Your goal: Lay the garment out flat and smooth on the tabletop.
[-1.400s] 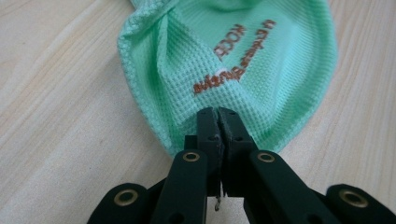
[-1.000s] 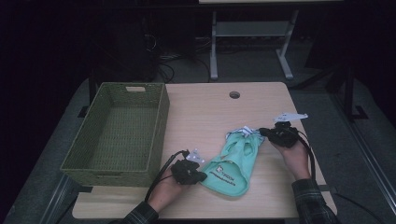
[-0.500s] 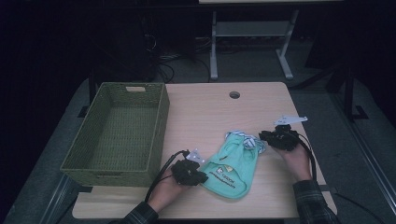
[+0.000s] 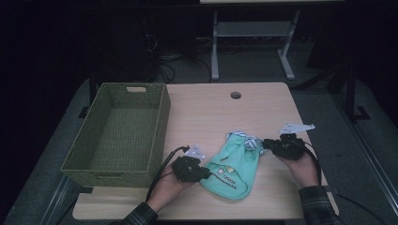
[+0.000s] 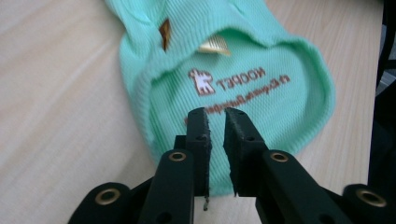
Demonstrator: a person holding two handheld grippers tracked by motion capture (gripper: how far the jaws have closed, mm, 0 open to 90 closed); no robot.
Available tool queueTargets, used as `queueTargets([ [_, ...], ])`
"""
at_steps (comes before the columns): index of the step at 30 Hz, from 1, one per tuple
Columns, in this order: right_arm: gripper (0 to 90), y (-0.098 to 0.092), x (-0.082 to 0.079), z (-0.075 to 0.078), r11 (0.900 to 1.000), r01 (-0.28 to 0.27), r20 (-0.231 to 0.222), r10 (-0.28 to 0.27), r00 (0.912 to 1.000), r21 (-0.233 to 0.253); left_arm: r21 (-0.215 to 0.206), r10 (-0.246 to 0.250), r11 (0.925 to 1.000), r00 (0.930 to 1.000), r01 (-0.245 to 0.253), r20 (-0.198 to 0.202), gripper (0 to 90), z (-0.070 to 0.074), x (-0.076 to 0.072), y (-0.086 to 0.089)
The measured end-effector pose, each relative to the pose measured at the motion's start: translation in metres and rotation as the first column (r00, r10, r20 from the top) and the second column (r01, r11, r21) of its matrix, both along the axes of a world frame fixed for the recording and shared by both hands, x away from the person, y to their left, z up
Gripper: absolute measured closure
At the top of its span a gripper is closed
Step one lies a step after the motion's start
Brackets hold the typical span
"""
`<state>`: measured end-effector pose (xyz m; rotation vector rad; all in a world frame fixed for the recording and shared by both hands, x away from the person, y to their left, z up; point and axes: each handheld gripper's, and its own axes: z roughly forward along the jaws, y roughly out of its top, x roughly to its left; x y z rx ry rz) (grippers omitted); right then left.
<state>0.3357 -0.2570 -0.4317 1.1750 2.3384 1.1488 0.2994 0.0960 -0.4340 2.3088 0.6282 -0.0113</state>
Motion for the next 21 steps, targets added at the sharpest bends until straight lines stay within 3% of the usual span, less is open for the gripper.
queueTargets([
  [6, 80.9, 0.003, -0.015, -0.001, 0.999, -0.04, -0.013, 0.04, 0.9991, 0.037, -0.018, 0.024, 0.9996, 0.9992, -0.023, 0.032, 79.0, 0.009, 0.018, -0.006],
  [12, 83.5, 0.014, -0.034, -0.007, 0.995, -0.093, -0.032, 0.094, 0.9951, 0.031, -0.023, 0.047, 0.9987, 0.9976, -0.046, 0.051, 75.8, 0.011, 0.041, -0.015],
  [17, 86.1, 0.02, -0.044, -0.013, 0.991, -0.129, -0.044, 0.13, 0.9906, 0.025, -0.029, 0.052, 0.9983, 0.9982, -0.052, 0.03, 74.4, 0.005, 0.059, -0.028],
  [21, 85.5, 0.026, -0.05, -0.018, 0.988, -0.15, -0.077, 0.153, 0.9853, 0.036, -0.003, 0.046, 0.9989, 0.9986, -0.046, 0.026, 70.0, -0.005, 0.066, -0.037],
])
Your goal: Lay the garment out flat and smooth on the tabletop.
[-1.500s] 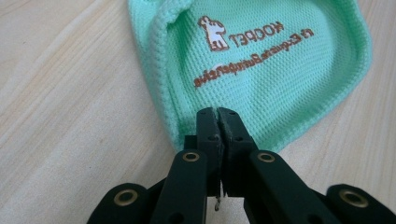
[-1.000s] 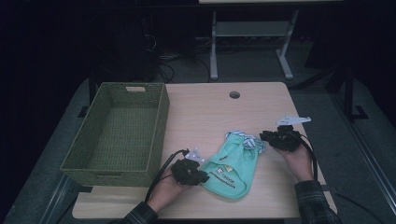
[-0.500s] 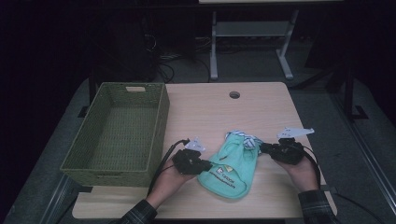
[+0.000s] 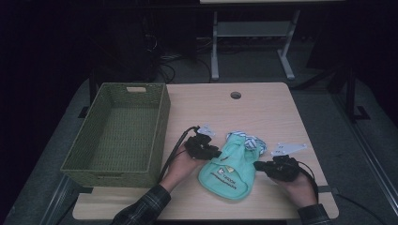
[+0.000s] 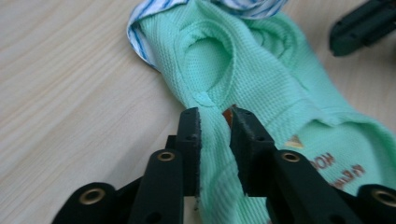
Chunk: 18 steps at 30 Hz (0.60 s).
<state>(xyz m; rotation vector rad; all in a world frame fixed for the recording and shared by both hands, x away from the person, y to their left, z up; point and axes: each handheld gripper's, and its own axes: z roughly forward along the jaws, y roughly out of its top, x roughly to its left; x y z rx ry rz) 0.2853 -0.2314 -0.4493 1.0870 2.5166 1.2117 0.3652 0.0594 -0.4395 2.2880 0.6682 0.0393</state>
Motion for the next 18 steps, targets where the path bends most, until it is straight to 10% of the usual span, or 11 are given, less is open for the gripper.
queueTargets([
  [9, 81.9, 0.012, -0.002, -0.009, 0.999, -0.041, -0.027, 0.04, 0.9988, -0.027, 0.019, -0.001, 0.9998, 1.0, 0.001, -0.004, 67.6, -0.014, 0.008, -0.012],
  [18, 86.8, 0.02, -0.003, -0.016, 0.992, -0.096, -0.048, 0.092, 0.9946, -0.084, 0.051, -0.01, 0.9986, 0.9996, 0.009, 0.026, 87.6, -0.01, 0.01, -0.012],
])
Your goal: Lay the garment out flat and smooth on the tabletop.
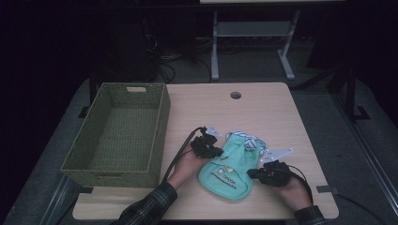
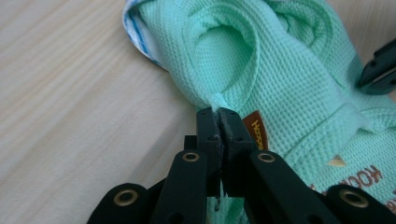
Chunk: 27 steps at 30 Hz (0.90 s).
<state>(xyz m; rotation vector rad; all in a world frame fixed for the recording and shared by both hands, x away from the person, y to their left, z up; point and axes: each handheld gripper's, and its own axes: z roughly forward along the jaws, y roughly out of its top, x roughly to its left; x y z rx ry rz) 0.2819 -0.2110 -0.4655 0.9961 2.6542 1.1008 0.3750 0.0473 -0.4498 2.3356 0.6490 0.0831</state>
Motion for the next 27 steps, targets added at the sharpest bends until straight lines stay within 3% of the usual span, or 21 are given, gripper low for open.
queueTargets([
  [4, 89.7, -0.001, 0.001, -0.002, 1.0, -0.01, -0.003, 0.01, 0.9999, -0.005, -0.004, 0.026, 0.9996, 0.9996, -0.026, 0.012, 88.1, 0.005, 0.002, 0.006],
  [7, 89.8, 0.0, 0.001, -0.002, 1.0, -0.009, -0.004, 0.009, 1.0, -0.008, 0.017, 0.044, 0.9989, 0.9988, -0.044, 0.022, 88.2, 0.005, 0.005, 0.011],
  [15, 89.9, 0.0, 0.0, -0.001, 1.0, -0.017, 0.005, 0.017, 0.9998, -0.017, 0.085, 0.075, 0.9934, 0.9966, -0.078, 0.034, 88.3, -0.009, 0.012, 0.015],
  [17, 89.9, 0.001, 0.0, -0.001, 1.0, -0.014, 0.003, 0.014, 0.9999, -0.02, 0.084, 0.08, 0.993, 0.9958, -0.083, 0.045, 87.2, -0.009, 0.01, 0.013],
  [21, 89.9, 0.0, 0.0, -0.001, 1.0, -0.016, 0.005, 0.016, 0.9999, -0.022, 0.087, 0.064, 0.994, 0.9974, -0.067, 0.031, 86.6, -0.008, 0.005, 0.012],
  [24, 89.9, -0.001, 0.0, 0.0, 0.999, -0.005, 0.008, 0.005, 1.0, -0.036, 0.121, 0.028, 0.9922, 0.9995, -0.03, 0.018, 87.1, -0.006, -0.004, 0.011],
  [27, 89.9, -0.005, 0.003, 0.0, 0.999, 0.009, 0.019, -0.008, 0.9998, -0.047, 0.129, 0.003, 0.9916, 1.0, -0.004, 0.006, 87.1, -0.005, -0.013, 0.012],
])
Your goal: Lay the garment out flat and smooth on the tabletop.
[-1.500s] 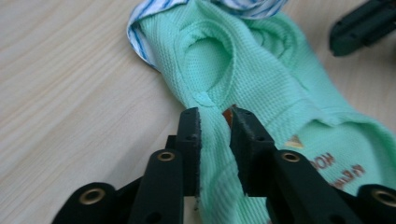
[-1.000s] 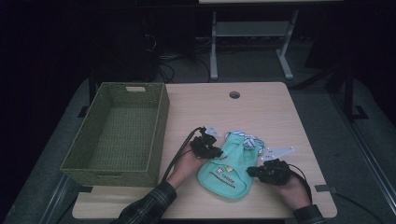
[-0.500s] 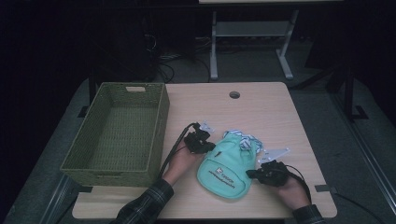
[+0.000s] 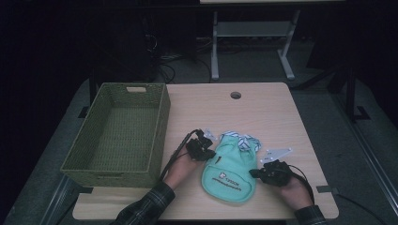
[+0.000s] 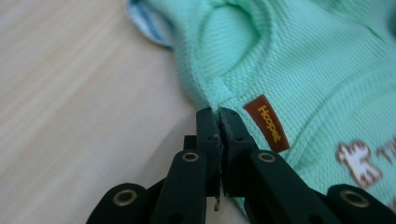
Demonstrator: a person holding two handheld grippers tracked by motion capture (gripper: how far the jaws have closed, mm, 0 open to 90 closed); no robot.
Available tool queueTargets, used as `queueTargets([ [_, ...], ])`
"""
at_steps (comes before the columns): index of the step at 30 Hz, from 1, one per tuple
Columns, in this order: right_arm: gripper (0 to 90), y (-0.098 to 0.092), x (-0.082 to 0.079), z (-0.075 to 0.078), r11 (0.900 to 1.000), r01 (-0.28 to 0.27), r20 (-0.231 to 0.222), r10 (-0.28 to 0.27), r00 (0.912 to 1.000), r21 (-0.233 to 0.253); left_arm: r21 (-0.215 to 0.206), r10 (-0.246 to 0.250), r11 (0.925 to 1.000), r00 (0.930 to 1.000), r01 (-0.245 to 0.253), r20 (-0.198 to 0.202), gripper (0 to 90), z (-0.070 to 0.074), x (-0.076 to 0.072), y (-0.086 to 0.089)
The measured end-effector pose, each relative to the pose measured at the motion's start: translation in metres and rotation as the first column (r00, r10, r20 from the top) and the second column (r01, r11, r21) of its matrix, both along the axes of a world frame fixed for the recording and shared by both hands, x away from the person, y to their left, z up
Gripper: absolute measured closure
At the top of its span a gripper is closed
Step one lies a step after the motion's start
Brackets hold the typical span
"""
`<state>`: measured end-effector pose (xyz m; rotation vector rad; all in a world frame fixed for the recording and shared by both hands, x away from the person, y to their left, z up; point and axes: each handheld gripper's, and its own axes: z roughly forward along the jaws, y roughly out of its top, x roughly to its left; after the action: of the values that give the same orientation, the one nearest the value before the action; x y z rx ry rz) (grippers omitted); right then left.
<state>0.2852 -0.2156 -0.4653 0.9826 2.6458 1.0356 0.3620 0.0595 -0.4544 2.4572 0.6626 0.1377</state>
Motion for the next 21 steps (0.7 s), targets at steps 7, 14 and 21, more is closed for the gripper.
queueTargets([
  [7, 89.9, -0.01, 0.013, 0.0, 0.998, 0.053, 0.015, -0.053, 0.9985, -0.013, -0.023, -0.024, 0.9995, 0.998, 0.023, -0.058, 87.0, 0.0, -0.017, 0.003],
  [14, 89.8, -0.012, 0.015, 0.0, 0.998, 0.055, 0.031, -0.054, 0.9981, -0.022, -0.066, -0.003, 0.9978, 0.9988, 0.0, -0.049, 73.4, 0.009, -0.016, 0.007],
  [21, 89.9, -0.011, 0.014, 0.0, 0.998, 0.055, 0.032, -0.055, 0.998, -0.026, -0.104, 0.066, 0.9923, 0.9977, -0.067, -0.016, 67.1, 0.026, 0.014, 0.009],
])
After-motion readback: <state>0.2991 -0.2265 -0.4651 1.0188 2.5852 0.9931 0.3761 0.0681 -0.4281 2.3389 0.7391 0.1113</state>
